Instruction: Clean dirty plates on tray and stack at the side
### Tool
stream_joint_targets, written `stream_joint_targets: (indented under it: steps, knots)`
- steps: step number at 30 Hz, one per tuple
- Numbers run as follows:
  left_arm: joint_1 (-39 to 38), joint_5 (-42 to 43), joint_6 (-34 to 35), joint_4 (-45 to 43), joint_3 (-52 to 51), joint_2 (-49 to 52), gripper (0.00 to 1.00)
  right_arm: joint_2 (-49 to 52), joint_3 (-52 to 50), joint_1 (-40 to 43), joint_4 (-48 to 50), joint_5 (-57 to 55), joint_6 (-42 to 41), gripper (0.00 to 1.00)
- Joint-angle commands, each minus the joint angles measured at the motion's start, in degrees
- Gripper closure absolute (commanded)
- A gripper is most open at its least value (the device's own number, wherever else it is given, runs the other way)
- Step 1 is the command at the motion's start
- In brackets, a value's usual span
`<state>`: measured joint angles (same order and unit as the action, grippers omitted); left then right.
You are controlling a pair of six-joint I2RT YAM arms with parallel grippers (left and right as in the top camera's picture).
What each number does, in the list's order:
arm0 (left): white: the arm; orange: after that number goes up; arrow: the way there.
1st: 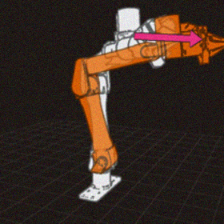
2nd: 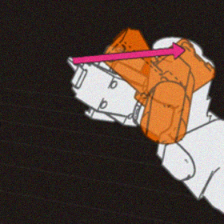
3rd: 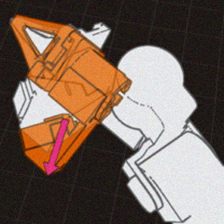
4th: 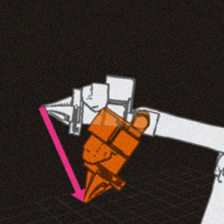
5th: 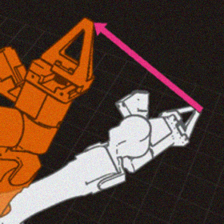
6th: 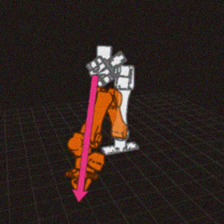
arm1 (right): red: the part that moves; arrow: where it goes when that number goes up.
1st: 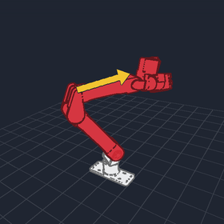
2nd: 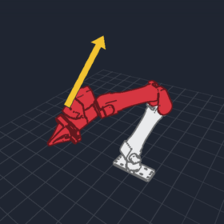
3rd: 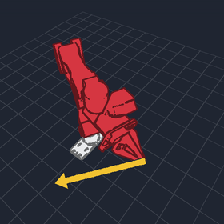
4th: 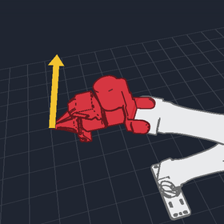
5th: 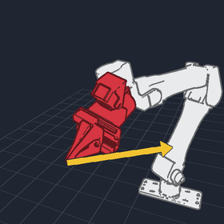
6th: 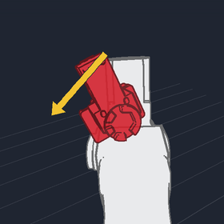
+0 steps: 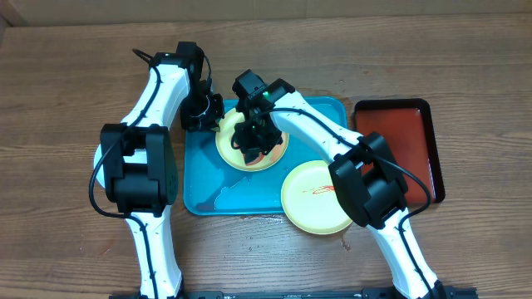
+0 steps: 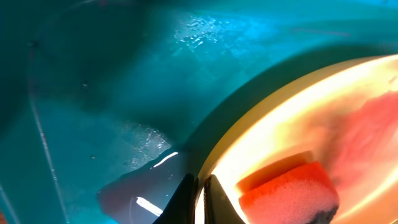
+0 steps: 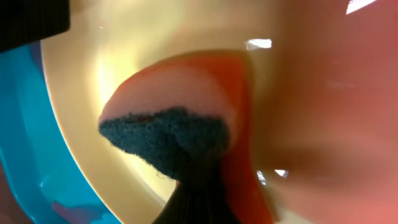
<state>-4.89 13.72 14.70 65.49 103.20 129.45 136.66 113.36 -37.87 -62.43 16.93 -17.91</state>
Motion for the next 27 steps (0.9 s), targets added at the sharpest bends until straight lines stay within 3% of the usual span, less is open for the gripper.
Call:
stream_joint_targets:
  steps: [1, 9, 19, 27]
  knots:
    - [0.52, 0.7, 0.79, -0.76, 0.07, 0.68, 0.96, 0.07, 2.16, 1.97, -2.12, -3.23, 2.45, 0.96]
    - [0.63, -3.13, -2.99, 0.74, 0.09, -0.09, 0.96, -8.41, 9.49, 6.75, -4.9, -3.37, 2.93, 0.96]
    - [0.61, -7.39, -4.44, 2.71, 0.09, -8.74, 0.96, -21.16, 9.77, 16.59, -11.34, -3.39, 3.21, 0.96]
    - [-1.14, -18.47, -4.42, 6.8, 0.09, -18.64, 0.96, -25.33, 9.77, 26.95, -17.09, -4.11, 4.72, 0.96]
